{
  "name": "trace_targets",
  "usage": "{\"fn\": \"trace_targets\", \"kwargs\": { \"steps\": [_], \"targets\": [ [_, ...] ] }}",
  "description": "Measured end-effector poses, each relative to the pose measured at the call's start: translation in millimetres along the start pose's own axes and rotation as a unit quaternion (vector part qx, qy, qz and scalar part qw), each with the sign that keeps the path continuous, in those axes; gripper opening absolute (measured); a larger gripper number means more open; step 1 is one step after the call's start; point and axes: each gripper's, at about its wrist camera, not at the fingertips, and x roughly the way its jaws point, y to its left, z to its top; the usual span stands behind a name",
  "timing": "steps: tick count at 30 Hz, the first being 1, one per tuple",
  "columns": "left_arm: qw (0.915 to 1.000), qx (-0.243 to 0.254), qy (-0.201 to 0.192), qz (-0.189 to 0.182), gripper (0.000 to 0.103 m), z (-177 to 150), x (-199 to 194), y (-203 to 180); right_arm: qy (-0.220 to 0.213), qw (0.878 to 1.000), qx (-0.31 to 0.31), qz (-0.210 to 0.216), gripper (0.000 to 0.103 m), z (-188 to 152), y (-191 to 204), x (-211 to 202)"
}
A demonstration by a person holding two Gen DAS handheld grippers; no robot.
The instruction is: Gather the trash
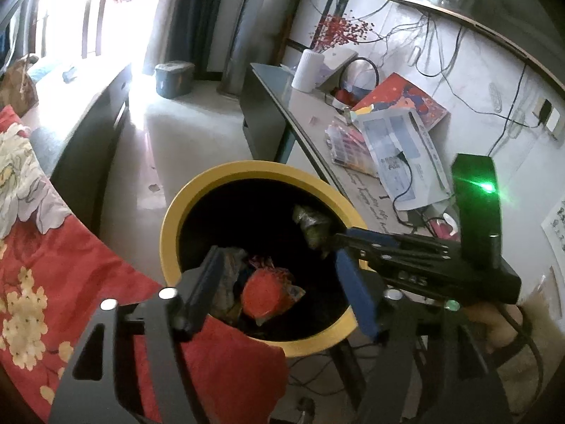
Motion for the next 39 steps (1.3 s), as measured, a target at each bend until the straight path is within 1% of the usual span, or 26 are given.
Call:
{"fn": "trace_targets", "kwargs": {
  "steps": [1, 2, 3, 4, 6, 8, 9, 10, 13, 16, 17, 22, 24, 25, 27, 28, 31, 36, 39],
  "targets": [
    [1.0, -0.001, 0.0, -0.001, 0.066, 0, 0, 0, -0.004, 1.0, 0.004, -0.001, 0.043, 0, -1, -3],
    [1.0, -0.001, -0.002, 0.003, 0.069, -2, -2, 1, -0.008, 1.0, 0.007, -0.001, 0.044, 0, -1, -6],
    [1.0, -0.003, -0.005, 0.008, 0.077, -2, -3, 2, -0.013, 1.0, 0.01, 0.0, 0.045, 0, -2, -10],
    [0.9999, -0.005, -0.008, 0.011, 0.083, -3, -5, 2, -0.015, 1.0, 0.012, -0.001, 0.049, 0, -3, -12],
    [0.9997, -0.008, -0.013, 0.021, 0.088, -4, -11, 4, -0.023, 1.0, 0.016, 0.001, 0.056, 0, -2, -18],
    [0.9991, -0.006, -0.021, 0.036, 0.094, -5, -19, 5, -0.036, 0.999, 0.013, 0.004, 0.067, -2, 2, -27],
    [0.9986, -0.005, -0.026, 0.045, 0.095, -6, -25, 6, -0.042, 0.999, 0.009, 0.002, 0.07, -2, 4, -31],
    [0.998, -0.004, -0.032, 0.053, 0.096, -7, -30, 7, -0.052, 0.999, 0.003, -0.001, 0.075, -3, 9, -37],
    [0.9953, -0.013, -0.051, 0.081, 0.096, -12, -48, 12, -0.077, 0.997, -0.015, -0.005, 0.084, -5, 22, -50],
    [0.9914, -0.026, -0.072, 0.106, 0.096, -18, -69, 20, -0.096, 0.995, -0.037, -0.001, 0.088, -7, 38, -62],
    [0.9889, -0.033, -0.082, 0.119, 0.096, -22, -79, 23, -0.103, 0.994, -0.043, 0.0, 0.091, -8, 43, -66],
    [0.9792, -0.054, -0.116, 0.157, 0.096, -37, -115, 33, -0.143, 0.986, -0.081, 0.001, 0.092, -15, 74, -83],
    [0.9732, -0.062, -0.131, 0.178, 0.096, -47, -132, 36, -0.161, 0.983, -0.092, 0.001, 0.092, -20, 86, -89],
    [0.9717, -0.064, -0.136, 0.182, 0.096, -50, -138, 37, -0.173, 0.98, -0.098, 0.002, 0.092, -24, 94, -93],
    [0.9659, -0.065, -0.152, 0.199, 0.096, -60, -154, 38, -0.191, 0.975, -0.115, 0.004, 0.092, -30, 106, -99],
    [0.9632, -0.065, -0.157, 0.208, 0.097, -64, -160, 39, -0.209, 0.97, -0.125, 0.002, 0.092, -36, 114, -102],
    [0.9544, -0.076, -0.169, 0.234, 0.097, -78, -179, 41, -0.241, 0.962, -0.129, 0.008, 0.092, -46, 125, -110],
    [0.9431, -0.082, -0.193, 0.258, 0.097, -99, -204, 41, -0.285, 0.949, -0.134, 0.009, 0.092, -61, 138, -120],
    [0.9361, -0.088, -0.211, 0.267, 0.097, -111, -216, 40, -0.301, 0.943, -0.141, 0.006, 0.092, -68, 146, -124]
  ]
}}
